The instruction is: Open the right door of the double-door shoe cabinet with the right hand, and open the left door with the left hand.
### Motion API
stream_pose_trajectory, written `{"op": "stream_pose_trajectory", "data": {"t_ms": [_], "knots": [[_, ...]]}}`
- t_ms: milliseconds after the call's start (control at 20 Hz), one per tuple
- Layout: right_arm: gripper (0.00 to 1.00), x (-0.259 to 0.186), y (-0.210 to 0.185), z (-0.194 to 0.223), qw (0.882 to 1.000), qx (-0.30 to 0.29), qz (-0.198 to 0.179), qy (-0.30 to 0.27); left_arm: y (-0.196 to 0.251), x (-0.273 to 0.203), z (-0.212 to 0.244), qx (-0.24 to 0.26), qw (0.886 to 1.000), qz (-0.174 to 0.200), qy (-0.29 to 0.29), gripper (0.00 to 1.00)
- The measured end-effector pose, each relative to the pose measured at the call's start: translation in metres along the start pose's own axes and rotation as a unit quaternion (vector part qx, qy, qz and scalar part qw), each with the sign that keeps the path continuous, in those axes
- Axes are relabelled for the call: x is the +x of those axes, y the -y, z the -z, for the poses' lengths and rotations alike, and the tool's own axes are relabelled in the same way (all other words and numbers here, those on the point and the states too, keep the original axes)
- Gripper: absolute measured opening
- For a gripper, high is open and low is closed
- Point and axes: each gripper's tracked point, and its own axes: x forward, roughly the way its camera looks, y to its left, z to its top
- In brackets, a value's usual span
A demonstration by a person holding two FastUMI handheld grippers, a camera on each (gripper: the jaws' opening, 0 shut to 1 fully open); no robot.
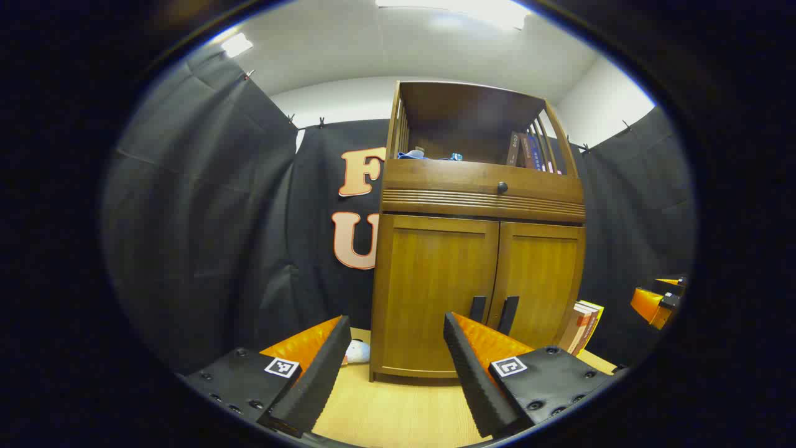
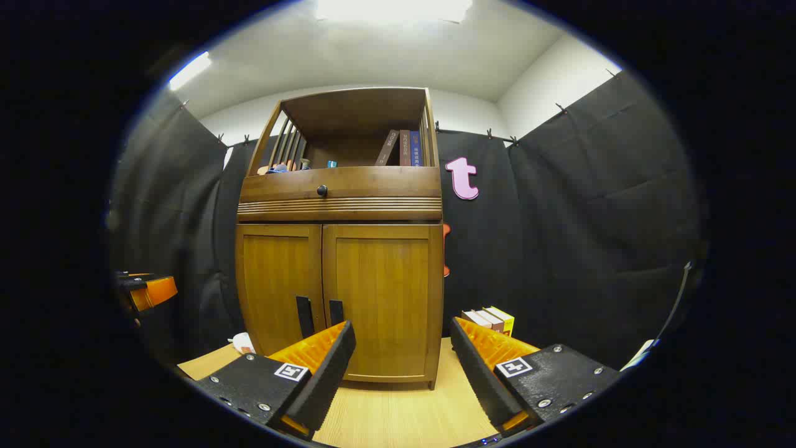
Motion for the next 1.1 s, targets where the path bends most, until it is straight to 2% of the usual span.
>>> {"op": "stream_pose_trajectory", "data": {"t_ms": [250,300,450,500,550,650,700,850,1100], "knots": [[0.99,-0.013,0.003,-0.003,1.0,-0.004,0.003,-0.001,-0.004,0.0,-0.001,0.011,1.0,0.005,-0.001,0.93],[0.94,-0.015,0.005,-0.003,1.0,-0.004,0.003,-0.003,-0.005,0.0,-0.001,0.013,1.0,0.006,0.0,0.93],[0.94,-0.016,0.001,0.003,1.0,0.0,0.0,-0.011,-0.007,-0.001,-0.001,0.017,1.0,0.007,-0.001,0.93],[0.99,-0.016,-0.002,0.005,1.0,0.003,-0.002,-0.014,-0.007,-0.002,0.0,0.018,1.0,0.008,-0.001,0.93],[0.94,-0.017,-0.003,0.007,1.0,0.005,-0.002,-0.018,-0.008,-0.002,0.0,0.019,1.0,0.009,-0.001,0.93],[0.94,-0.016,-0.006,0.014,1.0,0.01,-0.001,-0.026,-0.01,-0.002,0.0,0.02,1.0,0.009,-0.003,0.96],[0.99,-0.013,-0.008,0.017,0.999,0.013,-0.001,-0.031,-0.011,-0.003,0.002,0.019,1.0,0.009,-0.005,0.96],[0.94,-0.003,-0.019,0.032,0.999,0.014,-0.006,-0.047,-0.017,-0.004,0.003,0.016,1.0,0.006,-0.008,0.93],[0.99,0.031,-0.045,0.051,0.998,0.017,-0.027,-0.059,-0.034,-0.007,0.005,0.025,1.0,-0.011,-0.011,0.93]]}}
